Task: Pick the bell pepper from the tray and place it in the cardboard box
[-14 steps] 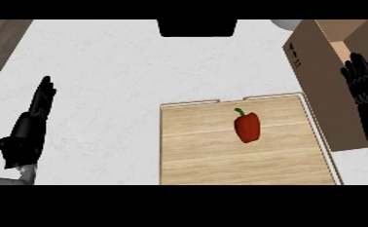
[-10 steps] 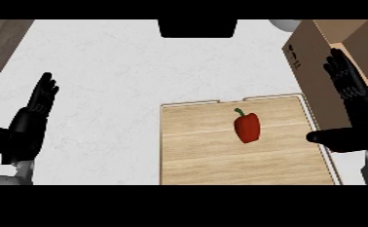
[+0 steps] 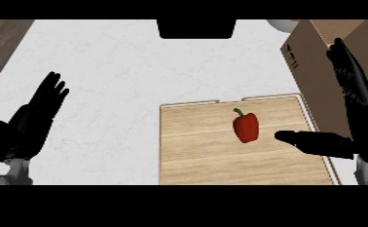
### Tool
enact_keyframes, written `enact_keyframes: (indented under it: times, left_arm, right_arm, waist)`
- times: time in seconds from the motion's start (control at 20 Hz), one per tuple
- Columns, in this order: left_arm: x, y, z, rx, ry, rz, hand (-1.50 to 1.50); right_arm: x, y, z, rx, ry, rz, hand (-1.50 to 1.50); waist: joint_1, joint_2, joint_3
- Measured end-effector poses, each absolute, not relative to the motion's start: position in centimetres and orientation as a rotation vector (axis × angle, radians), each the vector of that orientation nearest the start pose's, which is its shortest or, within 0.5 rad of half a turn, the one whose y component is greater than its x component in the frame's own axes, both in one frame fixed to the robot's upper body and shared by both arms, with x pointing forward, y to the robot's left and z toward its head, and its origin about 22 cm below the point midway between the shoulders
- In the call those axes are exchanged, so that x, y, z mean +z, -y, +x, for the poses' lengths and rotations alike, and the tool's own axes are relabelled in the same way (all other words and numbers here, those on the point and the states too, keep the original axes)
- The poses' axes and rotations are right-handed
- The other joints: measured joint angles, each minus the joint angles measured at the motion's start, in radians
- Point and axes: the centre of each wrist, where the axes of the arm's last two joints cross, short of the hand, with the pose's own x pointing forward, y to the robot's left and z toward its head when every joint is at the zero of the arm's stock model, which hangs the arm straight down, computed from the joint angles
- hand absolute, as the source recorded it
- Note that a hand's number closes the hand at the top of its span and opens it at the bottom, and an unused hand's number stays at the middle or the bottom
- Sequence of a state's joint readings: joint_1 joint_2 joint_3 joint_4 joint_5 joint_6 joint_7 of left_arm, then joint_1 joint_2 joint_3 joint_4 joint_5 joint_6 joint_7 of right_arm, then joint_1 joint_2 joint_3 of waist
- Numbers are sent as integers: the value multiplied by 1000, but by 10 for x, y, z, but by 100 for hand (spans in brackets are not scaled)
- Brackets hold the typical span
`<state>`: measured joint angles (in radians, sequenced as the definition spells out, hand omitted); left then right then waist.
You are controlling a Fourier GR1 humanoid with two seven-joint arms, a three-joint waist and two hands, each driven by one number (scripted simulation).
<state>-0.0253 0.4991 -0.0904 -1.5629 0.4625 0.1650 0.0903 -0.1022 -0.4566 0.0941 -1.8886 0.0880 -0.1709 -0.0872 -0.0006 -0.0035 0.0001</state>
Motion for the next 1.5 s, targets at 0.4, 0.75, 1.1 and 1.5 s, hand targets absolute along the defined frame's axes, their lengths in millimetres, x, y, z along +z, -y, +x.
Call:
enact_keyframes:
  times: [0.4, 0.75, 1.1, 1.5]
  left_arm:
    - [54, -317, 247, 43, 1443, 63, 0]
    - [52, -308, 246, 33, 1442, 44, 0]
    - [48, -308, 247, 27, 1444, 48, 0]
    - [51, -318, 249, 41, 1439, 49, 0]
  right_arm:
    - [149, 256, 222, 917, 1881, -562, -150]
    - [173, 232, 218, 1251, 1477, -787, -150]
    - [179, 180, 226, 1360, 1180, -820, -150]
    - [174, 149, 247, 1360, 1095, -716, -150]
  waist:
    - [0, -3, -4]
    - [20, 0, -7]
    - [25, 3, -5]
    - [10, 2, -2]
